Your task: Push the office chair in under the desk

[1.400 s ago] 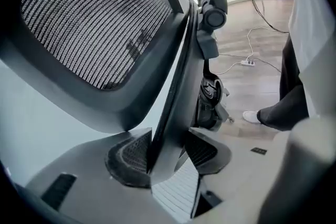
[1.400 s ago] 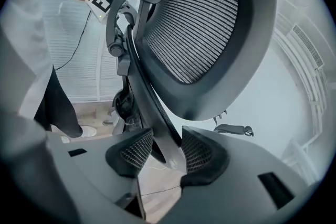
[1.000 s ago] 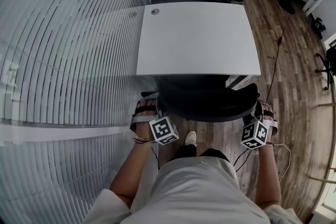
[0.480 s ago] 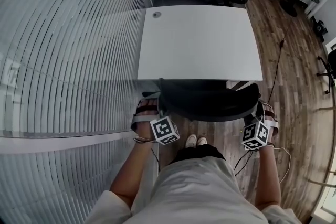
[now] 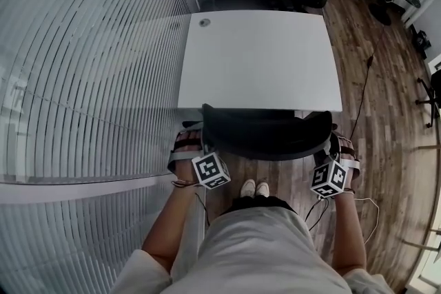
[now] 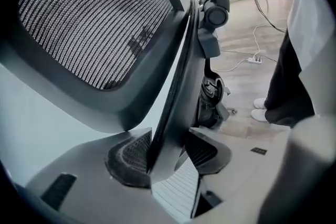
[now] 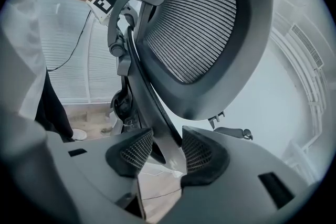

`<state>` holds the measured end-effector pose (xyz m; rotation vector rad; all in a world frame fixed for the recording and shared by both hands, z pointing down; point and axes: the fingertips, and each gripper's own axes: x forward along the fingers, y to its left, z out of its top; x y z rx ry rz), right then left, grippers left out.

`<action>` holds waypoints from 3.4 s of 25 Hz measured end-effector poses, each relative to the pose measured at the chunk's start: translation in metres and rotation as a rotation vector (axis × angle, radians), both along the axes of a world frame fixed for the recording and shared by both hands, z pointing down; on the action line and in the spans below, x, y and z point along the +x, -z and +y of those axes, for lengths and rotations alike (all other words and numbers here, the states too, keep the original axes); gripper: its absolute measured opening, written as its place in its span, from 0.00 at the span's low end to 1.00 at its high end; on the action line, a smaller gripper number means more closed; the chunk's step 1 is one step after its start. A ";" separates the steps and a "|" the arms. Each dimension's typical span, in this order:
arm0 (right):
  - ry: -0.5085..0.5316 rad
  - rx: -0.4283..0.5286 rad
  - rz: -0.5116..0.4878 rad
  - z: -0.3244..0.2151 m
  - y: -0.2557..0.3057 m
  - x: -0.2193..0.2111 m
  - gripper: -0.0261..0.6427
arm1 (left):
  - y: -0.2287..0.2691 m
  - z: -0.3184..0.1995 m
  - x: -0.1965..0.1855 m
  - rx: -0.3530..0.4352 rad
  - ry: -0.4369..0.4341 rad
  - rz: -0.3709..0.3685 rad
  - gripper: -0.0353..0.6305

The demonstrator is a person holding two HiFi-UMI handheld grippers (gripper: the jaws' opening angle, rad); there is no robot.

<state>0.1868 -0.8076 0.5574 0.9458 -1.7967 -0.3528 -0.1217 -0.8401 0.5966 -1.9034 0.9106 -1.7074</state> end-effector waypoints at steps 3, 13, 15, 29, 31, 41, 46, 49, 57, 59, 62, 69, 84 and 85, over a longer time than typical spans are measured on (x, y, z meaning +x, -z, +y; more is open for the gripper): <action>0.003 -0.003 0.003 -0.006 0.000 0.001 0.30 | -0.001 -0.005 0.001 -0.009 0.012 -0.005 0.36; 0.018 -0.001 0.004 -0.028 0.003 -0.004 0.30 | -0.001 -0.025 -0.004 -0.012 0.036 -0.003 0.36; 0.019 0.001 0.000 -0.031 0.008 -0.003 0.30 | 0.003 -0.028 -0.003 -0.016 0.037 -0.006 0.36; 0.027 0.010 -0.007 -0.040 -0.003 0.001 0.30 | -0.008 -0.038 0.000 -0.005 0.045 -0.015 0.36; 0.028 0.009 -0.008 -0.042 -0.005 0.000 0.31 | -0.010 -0.039 -0.002 -0.008 0.047 -0.017 0.36; 0.033 0.005 -0.025 -0.048 -0.006 -0.005 0.31 | -0.012 -0.049 -0.009 -0.008 0.048 -0.025 0.36; 0.032 0.007 -0.025 -0.047 -0.003 -0.006 0.31 | -0.008 -0.051 -0.009 -0.005 0.039 -0.024 0.36; 0.032 0.005 -0.023 -0.046 -0.004 -0.010 0.31 | -0.010 -0.052 -0.013 -0.005 0.035 -0.020 0.36; 0.029 0.008 -0.018 -0.039 -0.002 -0.010 0.31 | -0.008 -0.046 -0.013 -0.004 0.018 -0.004 0.36; 0.032 0.011 -0.018 -0.035 0.000 -0.010 0.31 | -0.007 -0.042 -0.011 -0.011 0.023 -0.004 0.36; 0.032 0.005 -0.035 -0.029 0.002 -0.007 0.31 | -0.004 -0.035 -0.008 -0.030 0.023 0.006 0.36; -0.051 0.009 -0.240 -0.019 0.029 -0.015 0.31 | 0.025 -0.020 -0.001 -0.035 0.060 0.165 0.38; -0.120 0.050 -0.686 0.019 0.094 -0.039 0.29 | 0.088 0.049 0.052 -0.093 0.138 0.807 0.35; -0.121 0.057 -0.696 0.022 0.096 -0.042 0.29 | 0.095 0.052 0.055 -0.096 0.141 0.858 0.34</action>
